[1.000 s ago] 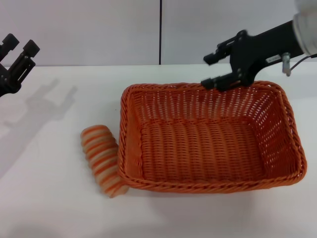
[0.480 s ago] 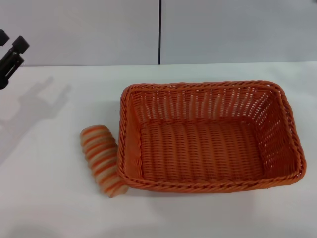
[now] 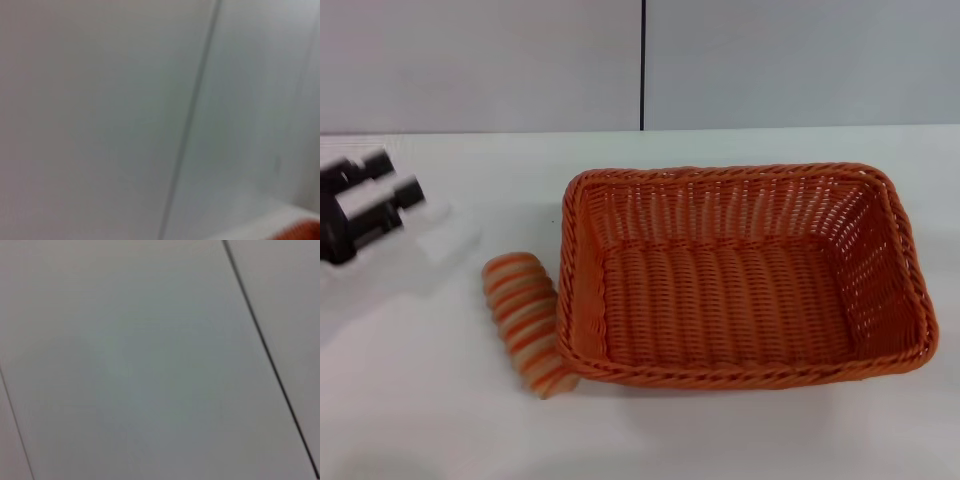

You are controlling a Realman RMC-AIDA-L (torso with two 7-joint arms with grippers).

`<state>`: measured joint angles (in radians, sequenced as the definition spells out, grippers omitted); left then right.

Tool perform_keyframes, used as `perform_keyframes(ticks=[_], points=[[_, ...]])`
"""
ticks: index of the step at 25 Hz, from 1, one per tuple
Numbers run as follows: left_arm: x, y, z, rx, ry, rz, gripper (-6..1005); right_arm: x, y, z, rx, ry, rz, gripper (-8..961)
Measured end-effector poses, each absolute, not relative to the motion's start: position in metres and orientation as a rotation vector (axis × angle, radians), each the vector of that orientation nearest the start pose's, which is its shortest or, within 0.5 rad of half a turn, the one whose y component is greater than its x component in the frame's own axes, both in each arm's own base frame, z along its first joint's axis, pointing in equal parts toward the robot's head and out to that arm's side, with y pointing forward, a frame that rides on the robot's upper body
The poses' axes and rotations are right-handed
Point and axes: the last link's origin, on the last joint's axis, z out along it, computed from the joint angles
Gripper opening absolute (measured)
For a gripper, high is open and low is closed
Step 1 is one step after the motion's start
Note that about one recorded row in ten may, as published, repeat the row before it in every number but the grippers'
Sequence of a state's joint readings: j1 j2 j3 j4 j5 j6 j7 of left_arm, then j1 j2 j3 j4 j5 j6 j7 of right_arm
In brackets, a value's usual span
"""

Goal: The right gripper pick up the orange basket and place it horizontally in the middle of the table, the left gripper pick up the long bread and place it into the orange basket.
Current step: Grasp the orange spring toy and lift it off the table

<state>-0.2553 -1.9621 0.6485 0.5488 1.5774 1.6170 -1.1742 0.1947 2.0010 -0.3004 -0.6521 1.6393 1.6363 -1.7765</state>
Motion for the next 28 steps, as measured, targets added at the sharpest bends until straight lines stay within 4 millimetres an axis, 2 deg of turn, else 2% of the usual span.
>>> perform_keyframes(ticks=[1,2,12,28], points=[[-0.341,0.267,0.068,-2.366,-0.656,-0.853,588,0.366,0.248,0.143,-1.783,0.737,1.112,596],[-0.342,0.266,0.068,-2.384,-0.663,-0.836,588,0.367,0.246,0.143,-1.778,0.741,1.120,596],[-0.353,0.260,0.057,-2.473,-0.715,-0.697,589,0.364,0.249,0.138,-1.778,0.754,1.162,595],[-0.344,0.281,0.017,-2.521,-0.738,-0.572,590,0.357,0.263,0.122,-1.834,0.793,1.173,595]])
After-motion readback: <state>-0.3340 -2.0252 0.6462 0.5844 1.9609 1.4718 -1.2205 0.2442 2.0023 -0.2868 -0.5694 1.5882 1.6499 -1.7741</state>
